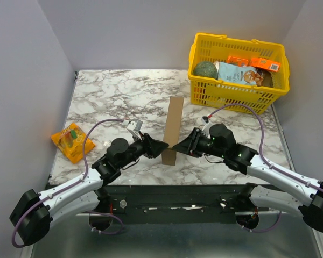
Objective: Fold the paper box
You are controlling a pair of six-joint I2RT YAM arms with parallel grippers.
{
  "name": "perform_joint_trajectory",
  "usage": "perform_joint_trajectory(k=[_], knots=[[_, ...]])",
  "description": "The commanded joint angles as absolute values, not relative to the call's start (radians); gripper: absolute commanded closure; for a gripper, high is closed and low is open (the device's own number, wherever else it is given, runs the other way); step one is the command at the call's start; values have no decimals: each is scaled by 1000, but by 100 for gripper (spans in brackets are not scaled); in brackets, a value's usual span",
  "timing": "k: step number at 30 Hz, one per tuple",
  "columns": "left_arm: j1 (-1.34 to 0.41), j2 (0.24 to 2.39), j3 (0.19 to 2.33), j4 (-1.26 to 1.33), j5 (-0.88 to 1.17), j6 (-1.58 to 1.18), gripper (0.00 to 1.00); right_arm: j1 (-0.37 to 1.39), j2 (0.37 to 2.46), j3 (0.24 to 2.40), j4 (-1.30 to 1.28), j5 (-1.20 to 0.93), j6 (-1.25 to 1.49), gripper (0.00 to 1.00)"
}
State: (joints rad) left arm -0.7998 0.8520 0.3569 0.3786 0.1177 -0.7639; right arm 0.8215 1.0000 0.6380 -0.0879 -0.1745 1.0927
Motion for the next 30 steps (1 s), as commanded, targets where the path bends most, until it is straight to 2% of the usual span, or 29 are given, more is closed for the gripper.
perform_joint_trajectory(k=[1, 2, 7, 17, 23, 25, 26, 27, 30], knots=[[-818, 907, 295, 244, 166, -713, 49, 816, 1107, 572, -515, -127, 1049, 99], [-819, 908, 293, 244, 161, -707, 53, 815, 1106, 575, -531, -127, 1049, 99], [-825, 928, 298, 219, 143, -689, 57, 816, 1109, 584, -609, -114, 1040, 99], [-845, 930, 301, 193, 107, -678, 57, 815, 1141, 595, -686, -147, 988, 100], [-861, 896, 322, 187, 92, -684, 57, 815, 1129, 681, -667, -137, 904, 99], [-864, 896, 337, 187, 90, -681, 57, 816, 1103, 733, -692, -77, 879, 84], [-864, 903, 344, 187, 91, -680, 57, 815, 1094, 747, -699, -57, 859, 71], [-865, 908, 356, 187, 91, -675, 57, 815, 1069, 765, -709, -42, 850, 44], [-874, 936, 380, 195, 94, -673, 57, 816, 1028, 833, -739, 29, 810, 22]])
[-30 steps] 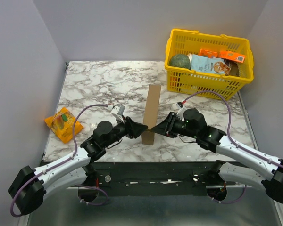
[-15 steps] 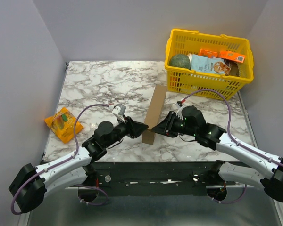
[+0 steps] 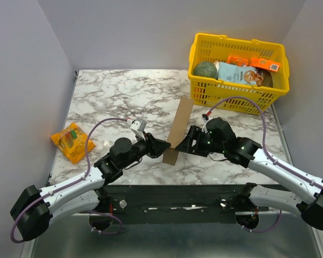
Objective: Fold the paper box
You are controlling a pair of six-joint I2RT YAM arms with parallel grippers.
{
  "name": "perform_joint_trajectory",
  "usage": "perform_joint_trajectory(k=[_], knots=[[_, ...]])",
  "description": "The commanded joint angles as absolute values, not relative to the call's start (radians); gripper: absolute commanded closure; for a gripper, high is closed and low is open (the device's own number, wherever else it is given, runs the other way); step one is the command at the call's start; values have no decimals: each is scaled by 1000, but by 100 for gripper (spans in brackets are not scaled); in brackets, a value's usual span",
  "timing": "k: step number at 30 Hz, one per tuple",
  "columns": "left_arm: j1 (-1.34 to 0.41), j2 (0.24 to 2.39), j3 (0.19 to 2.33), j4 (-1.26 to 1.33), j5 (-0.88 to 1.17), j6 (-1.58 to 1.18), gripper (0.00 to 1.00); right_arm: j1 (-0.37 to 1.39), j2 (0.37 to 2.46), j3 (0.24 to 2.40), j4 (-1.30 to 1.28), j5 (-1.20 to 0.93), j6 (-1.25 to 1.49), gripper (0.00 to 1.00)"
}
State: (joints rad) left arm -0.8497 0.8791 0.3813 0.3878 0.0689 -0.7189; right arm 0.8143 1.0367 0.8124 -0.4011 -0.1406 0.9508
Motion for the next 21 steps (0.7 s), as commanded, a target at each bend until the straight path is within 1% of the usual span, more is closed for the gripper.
perform_joint_trajectory(k=[1, 3, 4, 7, 10, 14, 18, 21], knots=[[-883, 942, 387, 199, 91, -672, 57, 816, 1010, 850, -767, 76, 798, 20], [-894, 960, 406, 202, 86, -670, 57, 815, 993, 909, -798, 139, 761, 17], [-899, 968, 413, 207, 83, -670, 57, 815, 979, 929, -825, 203, 747, 17], [-914, 997, 437, 218, 81, -669, 57, 813, 965, 995, -845, 299, 692, 16], [-936, 1028, 460, 245, 84, -672, 55, 811, 950, 1051, -847, 354, 654, 15], [-956, 1071, 486, 293, 97, -678, 47, 813, 930, 1095, -827, 374, 615, 12], [-956, 1127, 508, 394, 112, -657, 46, 810, 899, 1095, -807, 387, 604, 11], [-956, 1175, 554, 376, 98, -623, 44, 810, 884, 1071, -781, 362, 610, 11]])
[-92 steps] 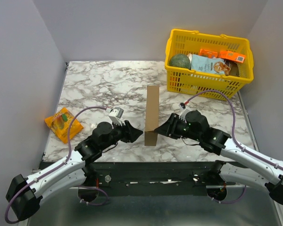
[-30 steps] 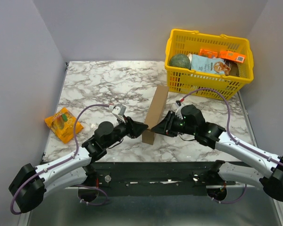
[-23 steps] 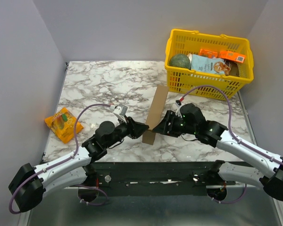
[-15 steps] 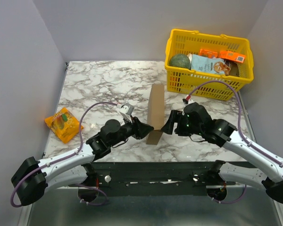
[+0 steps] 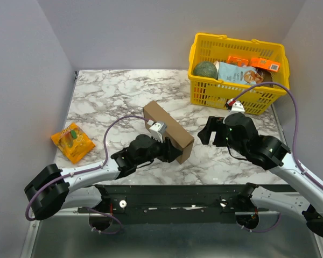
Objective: Fold the paper box
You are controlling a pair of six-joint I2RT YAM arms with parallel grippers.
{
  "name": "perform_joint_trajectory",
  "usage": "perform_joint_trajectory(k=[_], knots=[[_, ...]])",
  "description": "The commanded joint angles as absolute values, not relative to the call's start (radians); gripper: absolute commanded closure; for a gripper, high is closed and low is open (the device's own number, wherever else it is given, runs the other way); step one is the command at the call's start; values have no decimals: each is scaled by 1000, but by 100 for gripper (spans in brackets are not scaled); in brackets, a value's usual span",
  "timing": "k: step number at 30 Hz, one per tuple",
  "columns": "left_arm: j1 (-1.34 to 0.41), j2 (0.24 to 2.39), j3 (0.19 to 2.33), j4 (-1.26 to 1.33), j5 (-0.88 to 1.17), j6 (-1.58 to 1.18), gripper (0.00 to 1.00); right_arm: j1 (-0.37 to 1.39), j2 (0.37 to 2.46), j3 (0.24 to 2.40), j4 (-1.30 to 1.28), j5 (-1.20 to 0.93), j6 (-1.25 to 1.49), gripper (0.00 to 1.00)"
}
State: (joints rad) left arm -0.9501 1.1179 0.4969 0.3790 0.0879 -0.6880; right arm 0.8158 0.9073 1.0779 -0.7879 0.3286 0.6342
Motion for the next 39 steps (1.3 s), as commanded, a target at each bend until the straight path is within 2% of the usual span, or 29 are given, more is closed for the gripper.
perform_joint_trajectory(k=[1, 8, 16, 24, 25, 27, 30, 35, 39], knots=[[-956, 1181, 561, 368, 83, -598, 44, 811, 874, 1062, -769, 339, 612, 11], [-927, 1166, 633, 279, 25, -470, 40, 810, 838, 994, -719, 290, 640, 11], [-809, 1213, 689, 258, 32, -384, 40, 810, 816, 979, -692, 272, 658, 11], [-721, 1328, 765, 322, 98, -334, 40, 810, 842, 919, -647, 314, 629, 10], [-716, 1338, 778, 337, 104, -330, 40, 810, 845, 899, -612, 322, 617, 6], [-698, 1350, 788, 350, 152, -318, 39, 810, 857, 838, -554, 328, 556, 6], [-658, 1310, 790, 356, 218, -296, 33, 810, 883, 795, -471, 373, 486, 0], [-545, 1227, 732, 362, 294, -285, 20, 770, 957, 758, -351, 390, 396, 0], [-437, 1201, 718, 351, 392, -252, 16, 675, 1018, 733, -217, 308, 339, 0]])
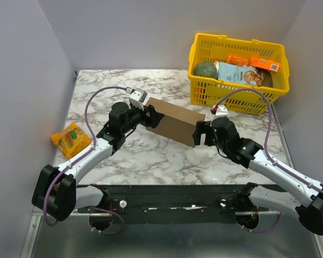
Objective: Fold the paper box
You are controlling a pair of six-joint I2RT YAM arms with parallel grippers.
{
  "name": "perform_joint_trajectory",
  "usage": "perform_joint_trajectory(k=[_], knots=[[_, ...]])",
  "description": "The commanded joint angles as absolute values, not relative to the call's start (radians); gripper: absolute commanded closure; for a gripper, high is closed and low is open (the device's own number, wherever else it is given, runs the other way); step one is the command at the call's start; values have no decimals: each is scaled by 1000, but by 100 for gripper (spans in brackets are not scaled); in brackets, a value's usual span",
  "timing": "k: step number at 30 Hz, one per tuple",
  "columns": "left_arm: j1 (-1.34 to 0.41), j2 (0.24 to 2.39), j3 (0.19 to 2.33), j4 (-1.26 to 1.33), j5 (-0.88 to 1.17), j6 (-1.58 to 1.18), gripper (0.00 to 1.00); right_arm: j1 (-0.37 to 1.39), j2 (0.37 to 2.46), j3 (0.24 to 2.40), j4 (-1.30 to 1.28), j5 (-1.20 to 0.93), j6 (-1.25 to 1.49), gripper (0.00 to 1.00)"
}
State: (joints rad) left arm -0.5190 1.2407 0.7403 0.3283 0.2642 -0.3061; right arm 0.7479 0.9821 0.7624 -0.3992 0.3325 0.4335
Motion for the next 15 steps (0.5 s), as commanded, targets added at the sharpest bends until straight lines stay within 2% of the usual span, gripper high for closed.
perform_joint_trajectory(k=[1, 5, 15], knots=[[-402, 1187, 703, 359, 450, -226, 14, 642, 1035, 727, -146, 286, 319, 0], [-338, 1120, 640, 383, 523, -190, 1, 604, 1081, 718, -51, 144, 229, 0], [-227, 1071, 453, 551, 506, -130, 1, 546, 1141, 664, 107, 31, 135, 2]])
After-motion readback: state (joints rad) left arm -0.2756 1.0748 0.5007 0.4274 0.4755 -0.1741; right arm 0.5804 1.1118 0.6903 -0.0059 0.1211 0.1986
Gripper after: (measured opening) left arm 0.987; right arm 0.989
